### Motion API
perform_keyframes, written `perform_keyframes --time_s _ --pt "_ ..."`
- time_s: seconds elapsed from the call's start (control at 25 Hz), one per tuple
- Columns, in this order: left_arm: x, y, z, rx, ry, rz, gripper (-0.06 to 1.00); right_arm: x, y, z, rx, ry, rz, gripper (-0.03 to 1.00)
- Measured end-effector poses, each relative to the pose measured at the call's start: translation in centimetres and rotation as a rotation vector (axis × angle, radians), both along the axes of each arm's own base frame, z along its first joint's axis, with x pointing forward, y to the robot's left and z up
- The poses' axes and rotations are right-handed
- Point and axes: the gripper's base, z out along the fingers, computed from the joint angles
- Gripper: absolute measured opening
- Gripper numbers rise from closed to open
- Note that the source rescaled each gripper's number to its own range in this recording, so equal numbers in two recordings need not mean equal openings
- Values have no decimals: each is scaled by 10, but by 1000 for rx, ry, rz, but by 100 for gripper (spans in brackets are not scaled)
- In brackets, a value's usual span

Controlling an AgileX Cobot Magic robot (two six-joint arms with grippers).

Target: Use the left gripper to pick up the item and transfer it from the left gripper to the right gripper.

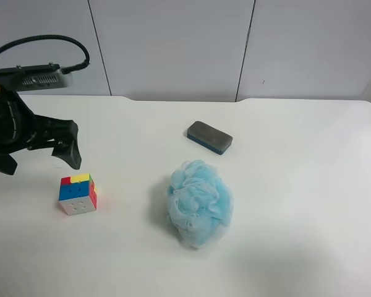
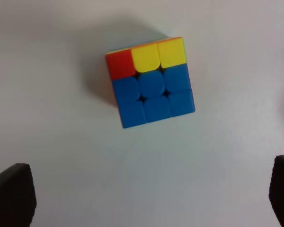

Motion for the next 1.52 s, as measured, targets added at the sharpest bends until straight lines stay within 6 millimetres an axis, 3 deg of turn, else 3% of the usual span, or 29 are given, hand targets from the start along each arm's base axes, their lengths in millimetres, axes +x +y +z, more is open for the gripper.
perform_keyframes --time_s 0.4,1.52 --pt "28 -13 -46 3 44 9 100 0 0 0 0 0 0 100" --pt "51 -13 -116 39 159 53 100 0 0 0 0 0 0 100"
